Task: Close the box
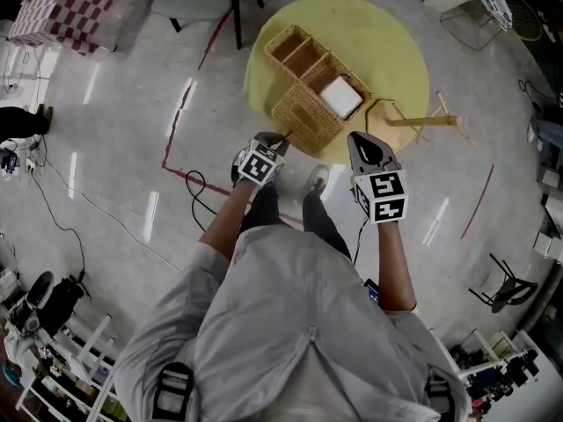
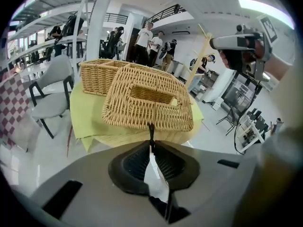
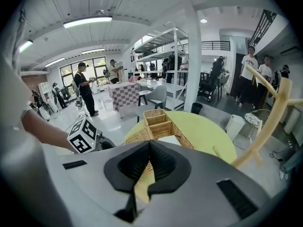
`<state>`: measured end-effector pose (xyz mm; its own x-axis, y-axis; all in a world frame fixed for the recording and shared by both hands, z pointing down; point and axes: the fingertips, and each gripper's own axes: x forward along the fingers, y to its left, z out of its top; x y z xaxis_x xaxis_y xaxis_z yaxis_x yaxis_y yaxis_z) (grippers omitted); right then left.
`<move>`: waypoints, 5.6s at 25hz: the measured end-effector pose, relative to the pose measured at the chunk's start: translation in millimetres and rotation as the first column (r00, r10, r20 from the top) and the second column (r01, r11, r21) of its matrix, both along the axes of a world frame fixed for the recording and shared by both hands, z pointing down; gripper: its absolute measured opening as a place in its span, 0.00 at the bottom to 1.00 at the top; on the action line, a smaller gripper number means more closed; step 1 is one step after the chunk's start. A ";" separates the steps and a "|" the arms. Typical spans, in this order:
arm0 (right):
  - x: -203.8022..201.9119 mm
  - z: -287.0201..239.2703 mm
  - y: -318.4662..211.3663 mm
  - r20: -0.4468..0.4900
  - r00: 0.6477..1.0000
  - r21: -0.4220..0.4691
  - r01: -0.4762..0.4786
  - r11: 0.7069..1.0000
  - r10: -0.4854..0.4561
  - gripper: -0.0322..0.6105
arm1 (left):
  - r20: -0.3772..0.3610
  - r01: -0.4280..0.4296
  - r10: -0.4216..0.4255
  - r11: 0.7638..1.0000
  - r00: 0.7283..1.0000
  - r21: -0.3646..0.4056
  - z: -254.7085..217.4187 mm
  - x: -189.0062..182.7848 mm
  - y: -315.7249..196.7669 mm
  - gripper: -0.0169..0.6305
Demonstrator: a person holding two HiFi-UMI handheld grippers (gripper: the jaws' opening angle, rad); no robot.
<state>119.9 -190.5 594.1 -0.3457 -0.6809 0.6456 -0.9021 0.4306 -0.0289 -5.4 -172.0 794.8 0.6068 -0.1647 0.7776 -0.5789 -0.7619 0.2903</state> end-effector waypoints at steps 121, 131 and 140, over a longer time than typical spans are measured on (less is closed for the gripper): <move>75.1 -205.5 -44.0 -0.081 0.988 0.455 -0.081 0.887 0.132 0.09 | -0.311 0.084 0.185 0.724 0.932 0.684 -386.8 68.2 -126.3 0.08; 54.8 -223.3 -48.2 -0.127 0.987 0.474 -0.025 0.880 0.096 0.09 | -0.275 0.079 0.204 0.651 0.940 0.755 -420.3 56.1 -118.8 0.08; 49.1 -222.1 -47.3 -0.139 0.986 0.471 -0.013 0.882 0.089 0.09 | -0.286 0.103 0.176 0.659 0.942 0.745 -421.6 50.8 -118.5 0.08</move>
